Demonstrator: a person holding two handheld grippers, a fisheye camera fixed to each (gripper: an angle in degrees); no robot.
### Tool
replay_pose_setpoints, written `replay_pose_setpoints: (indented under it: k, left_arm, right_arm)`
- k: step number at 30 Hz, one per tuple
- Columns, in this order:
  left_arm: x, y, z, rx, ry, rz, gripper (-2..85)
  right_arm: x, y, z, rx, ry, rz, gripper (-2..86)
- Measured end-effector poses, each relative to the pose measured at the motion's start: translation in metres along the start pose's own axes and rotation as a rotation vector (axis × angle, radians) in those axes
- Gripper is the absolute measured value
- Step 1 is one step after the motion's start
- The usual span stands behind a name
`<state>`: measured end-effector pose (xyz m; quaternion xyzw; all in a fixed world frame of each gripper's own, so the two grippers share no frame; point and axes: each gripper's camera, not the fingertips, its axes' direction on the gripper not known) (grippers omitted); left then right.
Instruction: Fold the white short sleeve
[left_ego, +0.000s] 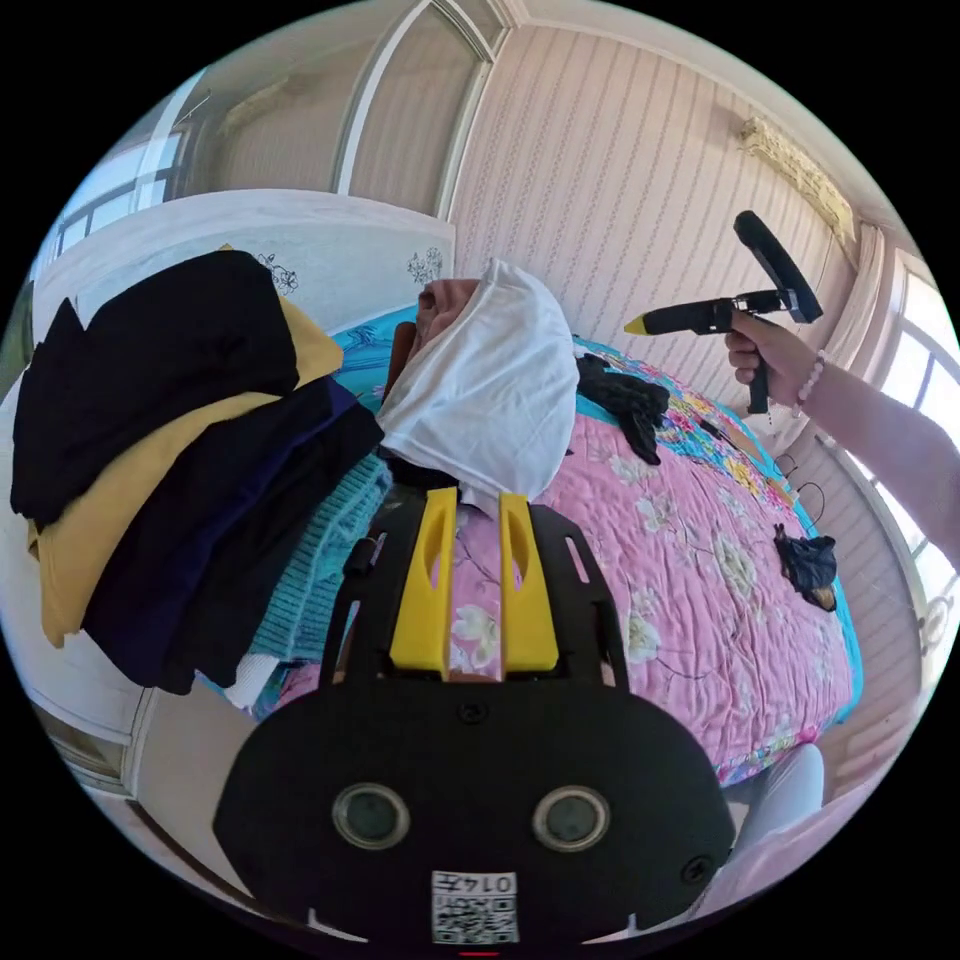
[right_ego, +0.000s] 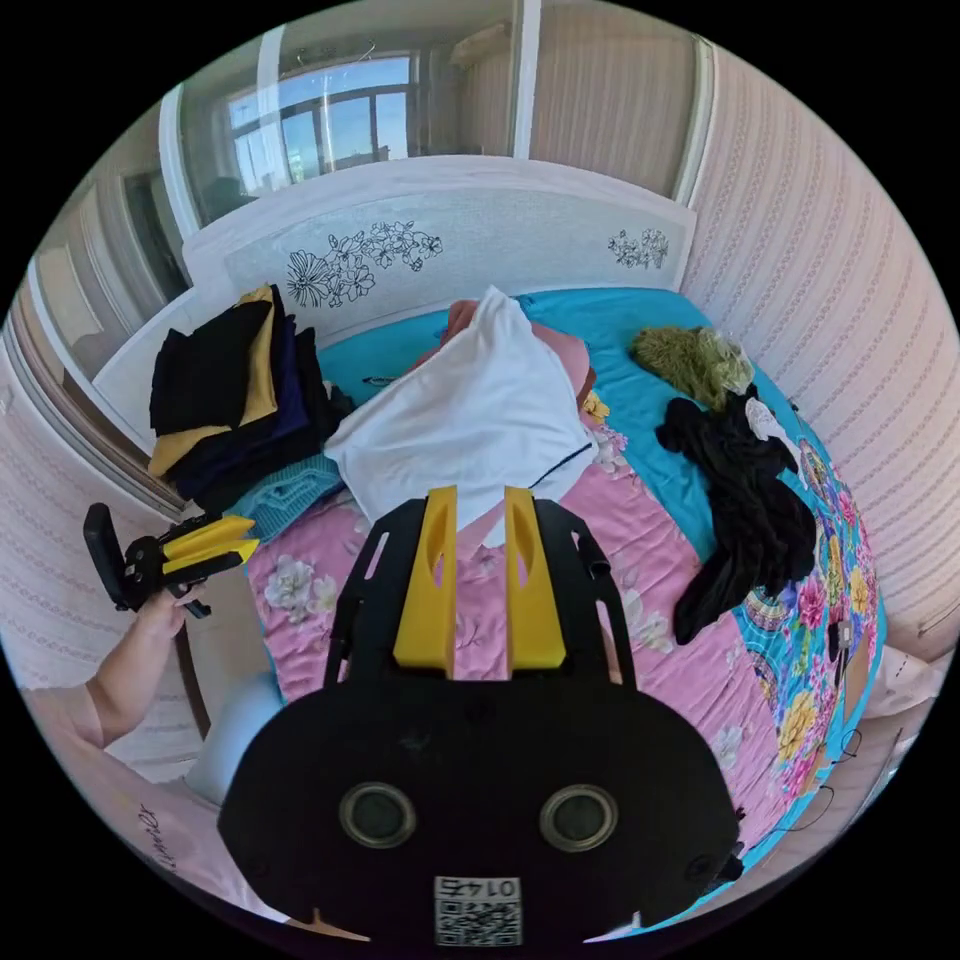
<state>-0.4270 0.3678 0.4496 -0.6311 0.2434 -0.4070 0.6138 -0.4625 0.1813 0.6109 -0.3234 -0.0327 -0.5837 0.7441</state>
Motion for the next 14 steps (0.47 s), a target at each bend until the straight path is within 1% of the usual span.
replay_pose_setpoints:
  k: [2,3,5,6,8,9,11,12,14]
  left_arm:
    - [0.029,0.025,-0.014,0.046,0.026,0.08,7.2]
    - [0.037,0.032,-0.016,0.055,0.034,0.102,7.2]
    - [0.072,0.056,-0.017,0.096,0.083,0.184,7.1]
    - [0.082,0.062,-0.015,0.104,0.105,0.213,7.1]
    - [0.128,0.086,-0.002,0.132,0.22,0.339,6.5]
    - [0.141,0.092,0.002,0.139,0.252,0.375,6.4]
    - [0.196,0.119,0.016,0.196,0.358,0.538,5.7]
    - [0.21,0.125,0.021,0.207,0.38,0.564,5.7]
    - [0.262,0.141,0.051,0.161,0.507,0.585,5.9]
  right_arm:
    - [0.013,0.064,-0.015,0.016,-0.026,0.016,7.9]
    - [0.016,0.083,-0.019,0.017,-0.022,0.02,7.8]
    - [0.026,0.169,-0.032,0.005,0.001,0.042,7.9]
    - [0.028,0.192,-0.034,-0.005,0.01,0.054,7.9]
    - [0.039,0.292,-0.039,-0.059,0.051,0.141,8.0]
    - [0.043,0.318,-0.04,-0.071,0.066,0.178,8.0]
    - [0.058,0.42,-0.049,-0.093,0.163,0.378,8.2]
    - [0.062,0.445,-0.053,-0.088,0.192,0.447,8.3]
    - [0.077,0.535,-0.072,-0.062,0.254,0.679,8.4]
